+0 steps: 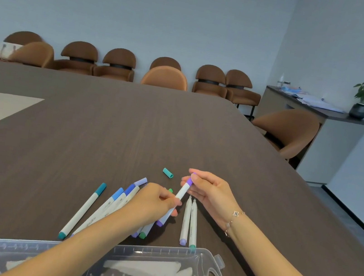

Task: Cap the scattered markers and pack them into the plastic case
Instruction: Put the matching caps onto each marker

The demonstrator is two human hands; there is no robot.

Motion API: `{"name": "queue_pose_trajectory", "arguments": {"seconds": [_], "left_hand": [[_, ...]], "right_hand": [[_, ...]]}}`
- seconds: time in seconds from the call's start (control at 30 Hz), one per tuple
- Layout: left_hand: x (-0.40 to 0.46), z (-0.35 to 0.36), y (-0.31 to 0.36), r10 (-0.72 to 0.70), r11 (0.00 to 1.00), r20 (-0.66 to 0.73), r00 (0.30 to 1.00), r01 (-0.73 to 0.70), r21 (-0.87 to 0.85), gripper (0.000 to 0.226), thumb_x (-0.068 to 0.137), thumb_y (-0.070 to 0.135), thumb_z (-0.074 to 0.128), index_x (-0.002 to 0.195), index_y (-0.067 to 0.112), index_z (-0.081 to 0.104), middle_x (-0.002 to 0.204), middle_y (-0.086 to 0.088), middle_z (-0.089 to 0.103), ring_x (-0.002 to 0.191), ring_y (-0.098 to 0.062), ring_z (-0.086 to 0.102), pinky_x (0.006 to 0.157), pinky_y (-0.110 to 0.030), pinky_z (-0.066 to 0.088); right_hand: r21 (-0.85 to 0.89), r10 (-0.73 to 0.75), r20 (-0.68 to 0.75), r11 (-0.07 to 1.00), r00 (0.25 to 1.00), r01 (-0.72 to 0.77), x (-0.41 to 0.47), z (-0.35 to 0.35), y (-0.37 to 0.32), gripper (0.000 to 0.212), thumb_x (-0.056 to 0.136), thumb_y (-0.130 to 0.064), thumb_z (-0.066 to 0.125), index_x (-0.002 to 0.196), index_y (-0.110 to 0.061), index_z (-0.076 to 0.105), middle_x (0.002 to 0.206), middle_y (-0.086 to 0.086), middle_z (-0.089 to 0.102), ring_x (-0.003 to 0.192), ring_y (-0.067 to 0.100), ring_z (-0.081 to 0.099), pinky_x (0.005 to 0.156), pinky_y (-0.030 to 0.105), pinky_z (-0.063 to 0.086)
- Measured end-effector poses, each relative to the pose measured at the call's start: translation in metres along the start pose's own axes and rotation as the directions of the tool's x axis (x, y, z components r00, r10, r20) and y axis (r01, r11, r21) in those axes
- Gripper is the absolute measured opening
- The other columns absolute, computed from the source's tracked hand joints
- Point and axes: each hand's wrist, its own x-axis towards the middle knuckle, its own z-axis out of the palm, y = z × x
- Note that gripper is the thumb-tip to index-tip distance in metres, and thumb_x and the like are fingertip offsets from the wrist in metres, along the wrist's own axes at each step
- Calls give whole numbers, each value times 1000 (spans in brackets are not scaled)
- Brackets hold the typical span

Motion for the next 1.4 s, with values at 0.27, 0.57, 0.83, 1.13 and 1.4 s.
{"name": "queue_pose_trajectory", "arguments": {"seconds": [0.27,0.57,0.83,1.13,1.4], "left_hand": [[-2,1,1,43,897,-11,999,-34,441,38,90,43,56,90,7,69,58,0,59,59,-14,63,68,-19,54],[-18,20,22,137,849,72,988,-155,505,30,90,38,57,77,12,63,61,-1,53,90,-13,64,113,-24,27],[-10,10,34,-25,851,150,988,-58,521,31,82,28,59,56,15,52,55,1,49,58,-12,57,92,-23,47],[-10,-62,-12,-151,973,143,978,122,196,29,85,37,59,69,16,48,62,16,31,41,-5,43,50,-17,36],[-18,-98,-32,-256,966,180,950,257,17,27,89,30,58,71,16,43,54,2,29,40,-12,24,41,-19,22]], "right_hand": [[-256,-112,-165,964,980,67,13,-14,-11,31,94,-38,51,124,-33,56,122,-16,52,107,9,56,78,15,48],[-237,-154,-308,968,939,81,20,-50,0,27,96,-13,46,94,-24,72,108,-9,65,107,11,58,79,19,51],[-472,-219,-110,870,970,143,26,-50,-7,24,96,-14,49,92,-24,71,100,-14,66,100,4,59,83,16,49],[-695,-121,220,677,968,242,62,-11,-16,17,93,-21,57,97,-32,69,100,-21,62,98,3,59,79,8,48],[-731,154,580,532,800,427,90,72,-8,22,89,-26,62,107,-17,71,91,-15,59,82,3,57,69,13,43]]}}
